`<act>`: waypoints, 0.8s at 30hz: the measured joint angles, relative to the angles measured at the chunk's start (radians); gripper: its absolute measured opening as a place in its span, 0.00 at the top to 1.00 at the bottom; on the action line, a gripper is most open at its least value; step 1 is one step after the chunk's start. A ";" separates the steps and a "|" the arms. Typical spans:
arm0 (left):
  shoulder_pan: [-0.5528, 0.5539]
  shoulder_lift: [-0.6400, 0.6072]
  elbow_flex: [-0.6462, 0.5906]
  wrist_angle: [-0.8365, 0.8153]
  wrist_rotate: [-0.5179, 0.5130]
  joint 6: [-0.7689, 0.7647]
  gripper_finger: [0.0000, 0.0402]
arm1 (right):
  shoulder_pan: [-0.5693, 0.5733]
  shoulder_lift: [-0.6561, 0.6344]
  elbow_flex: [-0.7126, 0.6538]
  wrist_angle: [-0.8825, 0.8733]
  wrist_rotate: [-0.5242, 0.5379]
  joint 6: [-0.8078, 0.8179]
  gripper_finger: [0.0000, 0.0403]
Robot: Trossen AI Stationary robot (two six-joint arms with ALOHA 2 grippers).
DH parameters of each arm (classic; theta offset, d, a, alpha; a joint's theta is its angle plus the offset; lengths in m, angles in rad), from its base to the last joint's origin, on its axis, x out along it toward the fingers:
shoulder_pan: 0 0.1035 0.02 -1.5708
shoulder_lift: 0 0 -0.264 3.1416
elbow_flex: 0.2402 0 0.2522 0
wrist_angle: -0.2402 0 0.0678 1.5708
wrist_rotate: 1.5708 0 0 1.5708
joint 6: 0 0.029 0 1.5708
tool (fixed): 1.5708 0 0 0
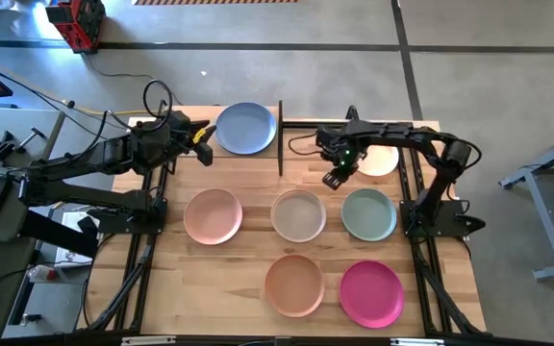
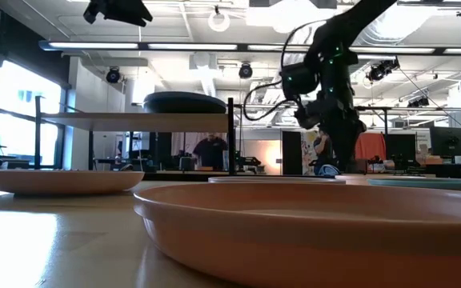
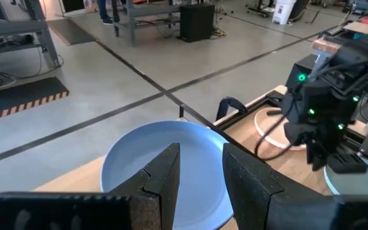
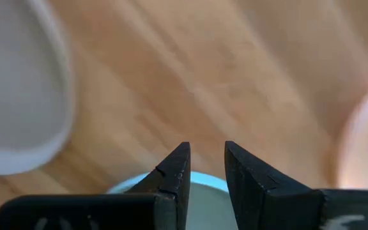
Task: Place and stack plates onto a shelf
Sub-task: Stack the pink plate on top of the blue plate on the shelf
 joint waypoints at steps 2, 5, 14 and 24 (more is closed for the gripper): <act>0.000 0.000 0.000 -0.012 0.000 0.000 0.74 | 0.033 0.000 0.000 0.003 -0.007 0.014 0.81; 0.000 0.000 0.000 -0.023 0.000 -0.002 0.74 | 0.084 0.000 0.000 -0.002 -0.007 0.040 0.81; 0.000 0.000 0.000 -0.023 -0.007 -0.001 0.74 | 0.119 0.000 0.000 -0.052 0.226 0.048 0.81; 0.000 0.000 0.000 -0.023 -0.007 -0.001 0.74 | 0.023 0.000 0.000 -0.066 0.266 0.021 0.81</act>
